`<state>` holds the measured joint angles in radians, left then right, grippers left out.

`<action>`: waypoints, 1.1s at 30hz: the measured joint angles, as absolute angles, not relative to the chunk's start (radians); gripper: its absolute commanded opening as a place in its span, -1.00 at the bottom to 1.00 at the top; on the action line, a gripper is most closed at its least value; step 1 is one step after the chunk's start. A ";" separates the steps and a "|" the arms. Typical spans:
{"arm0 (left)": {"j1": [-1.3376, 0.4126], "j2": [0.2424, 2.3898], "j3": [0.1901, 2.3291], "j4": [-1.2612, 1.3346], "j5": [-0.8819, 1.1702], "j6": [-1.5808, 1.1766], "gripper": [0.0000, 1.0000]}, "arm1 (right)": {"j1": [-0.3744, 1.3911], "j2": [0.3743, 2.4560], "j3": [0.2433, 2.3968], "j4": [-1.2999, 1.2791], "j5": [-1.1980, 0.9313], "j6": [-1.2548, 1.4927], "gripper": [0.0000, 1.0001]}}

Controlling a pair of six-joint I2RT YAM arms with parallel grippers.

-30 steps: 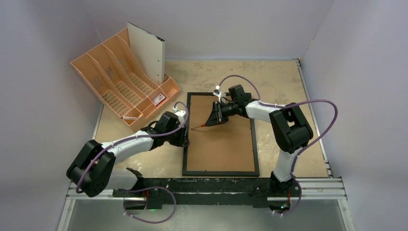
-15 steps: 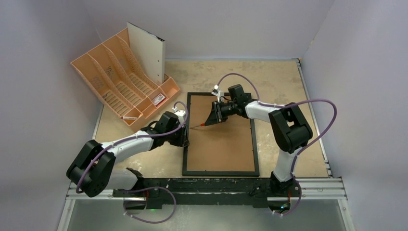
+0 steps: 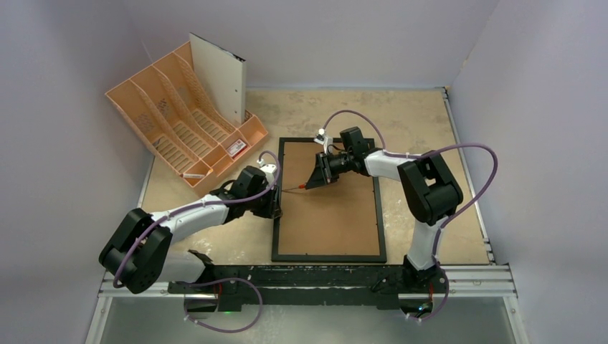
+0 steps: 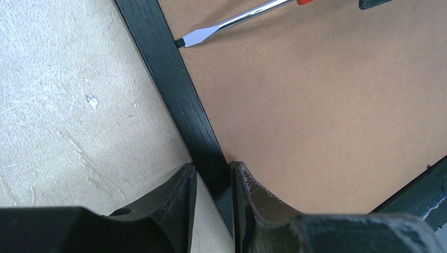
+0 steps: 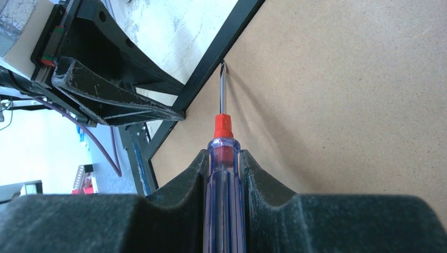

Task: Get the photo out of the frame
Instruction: Release the photo frame item from the photo frame.

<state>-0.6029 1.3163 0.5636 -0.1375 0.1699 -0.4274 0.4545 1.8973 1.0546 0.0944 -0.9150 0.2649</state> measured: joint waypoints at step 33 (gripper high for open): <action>-0.596 1.323 0.559 -0.119 0.217 -0.381 -0.82 | 0.443 1.944 1.055 0.164 -0.968 0.368 -1.00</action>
